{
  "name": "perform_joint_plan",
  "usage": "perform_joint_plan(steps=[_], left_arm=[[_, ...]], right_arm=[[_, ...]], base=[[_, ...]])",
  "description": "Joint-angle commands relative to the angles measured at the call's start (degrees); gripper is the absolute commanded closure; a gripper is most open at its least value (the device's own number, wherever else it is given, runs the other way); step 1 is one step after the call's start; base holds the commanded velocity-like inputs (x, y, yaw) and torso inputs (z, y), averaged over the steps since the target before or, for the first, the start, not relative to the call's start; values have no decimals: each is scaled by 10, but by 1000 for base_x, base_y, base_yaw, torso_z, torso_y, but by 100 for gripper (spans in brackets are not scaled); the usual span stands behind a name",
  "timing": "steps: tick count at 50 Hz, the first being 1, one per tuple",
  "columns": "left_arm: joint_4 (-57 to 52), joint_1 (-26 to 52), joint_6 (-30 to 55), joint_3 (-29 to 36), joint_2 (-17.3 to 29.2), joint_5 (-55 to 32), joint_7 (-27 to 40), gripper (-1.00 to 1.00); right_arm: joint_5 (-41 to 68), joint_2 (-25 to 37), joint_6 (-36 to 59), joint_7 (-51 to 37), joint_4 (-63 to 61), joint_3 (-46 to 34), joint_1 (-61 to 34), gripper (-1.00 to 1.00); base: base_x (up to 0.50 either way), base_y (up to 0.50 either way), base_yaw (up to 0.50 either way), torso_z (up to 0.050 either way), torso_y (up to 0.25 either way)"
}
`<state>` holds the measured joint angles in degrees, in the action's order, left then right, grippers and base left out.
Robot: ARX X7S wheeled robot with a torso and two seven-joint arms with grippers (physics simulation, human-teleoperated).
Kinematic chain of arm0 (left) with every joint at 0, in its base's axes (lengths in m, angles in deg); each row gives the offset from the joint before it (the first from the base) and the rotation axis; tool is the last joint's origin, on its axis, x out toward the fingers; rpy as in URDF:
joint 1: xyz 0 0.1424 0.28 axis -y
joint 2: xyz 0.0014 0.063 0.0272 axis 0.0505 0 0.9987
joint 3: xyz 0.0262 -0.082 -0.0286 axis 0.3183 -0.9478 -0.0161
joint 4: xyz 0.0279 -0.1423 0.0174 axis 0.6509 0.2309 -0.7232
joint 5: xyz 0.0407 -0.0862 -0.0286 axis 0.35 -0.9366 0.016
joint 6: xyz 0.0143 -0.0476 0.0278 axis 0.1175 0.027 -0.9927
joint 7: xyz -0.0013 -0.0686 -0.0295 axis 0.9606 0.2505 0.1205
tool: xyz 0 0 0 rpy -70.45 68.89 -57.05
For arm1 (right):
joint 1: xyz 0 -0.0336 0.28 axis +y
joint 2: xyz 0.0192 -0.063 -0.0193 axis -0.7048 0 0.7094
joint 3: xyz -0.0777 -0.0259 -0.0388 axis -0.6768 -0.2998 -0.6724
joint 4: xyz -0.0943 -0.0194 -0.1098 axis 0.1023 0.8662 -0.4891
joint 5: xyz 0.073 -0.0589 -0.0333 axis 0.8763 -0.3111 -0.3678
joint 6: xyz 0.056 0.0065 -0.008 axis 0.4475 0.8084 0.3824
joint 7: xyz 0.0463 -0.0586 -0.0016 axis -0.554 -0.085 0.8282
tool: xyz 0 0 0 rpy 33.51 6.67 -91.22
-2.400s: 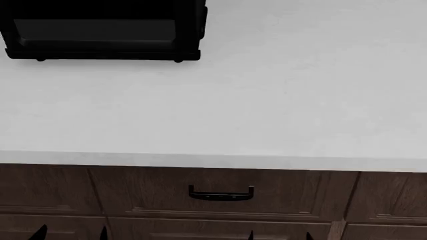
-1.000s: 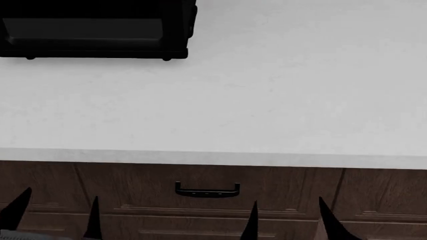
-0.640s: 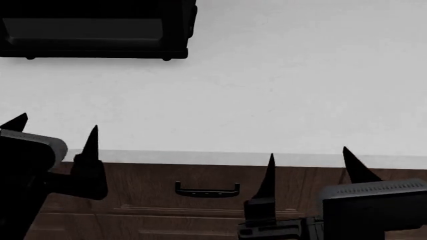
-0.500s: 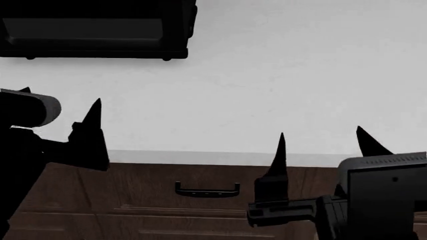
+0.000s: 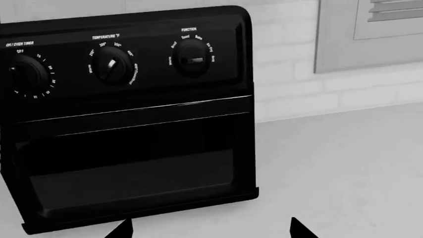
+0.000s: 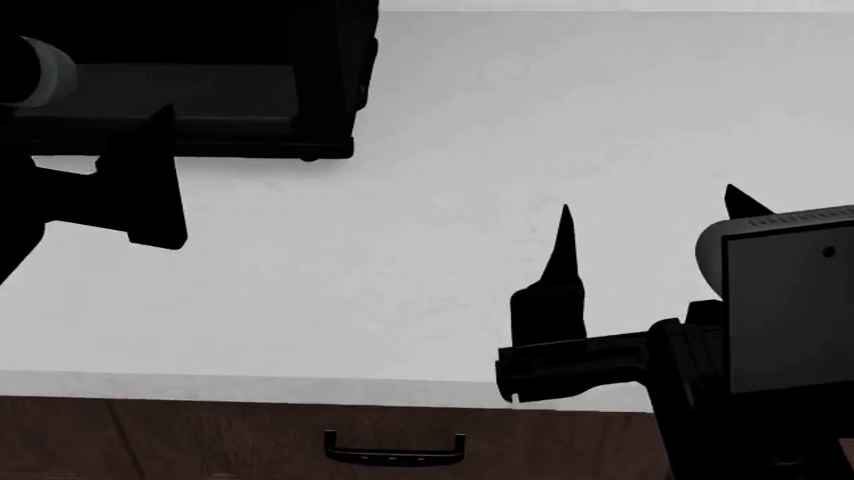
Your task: Decrease the toaster oven temperature.
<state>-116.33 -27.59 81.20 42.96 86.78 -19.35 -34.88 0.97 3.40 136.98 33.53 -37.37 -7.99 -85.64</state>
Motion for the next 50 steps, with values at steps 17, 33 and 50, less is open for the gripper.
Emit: perform_joint_plan(steps=[17, 33, 50], left_arm=[[9, 38, 8, -15, 20, -105, 81, -100], [3, 48, 10, 14, 35, -141, 120, -100], [109, 395, 26, 338, 199, -561, 447, -100]], right_arm=[[100, 30, -26, -64, 31, -17, -16, -100], [92, 46, -56, -64, 36, -34, -3, -100], [92, 58, -76, -62, 44, -45, 9, -100]], base=[[427, -130, 0, 0, 0], [217, 239, 0, 0, 1], [0, 0, 0, 0, 0]])
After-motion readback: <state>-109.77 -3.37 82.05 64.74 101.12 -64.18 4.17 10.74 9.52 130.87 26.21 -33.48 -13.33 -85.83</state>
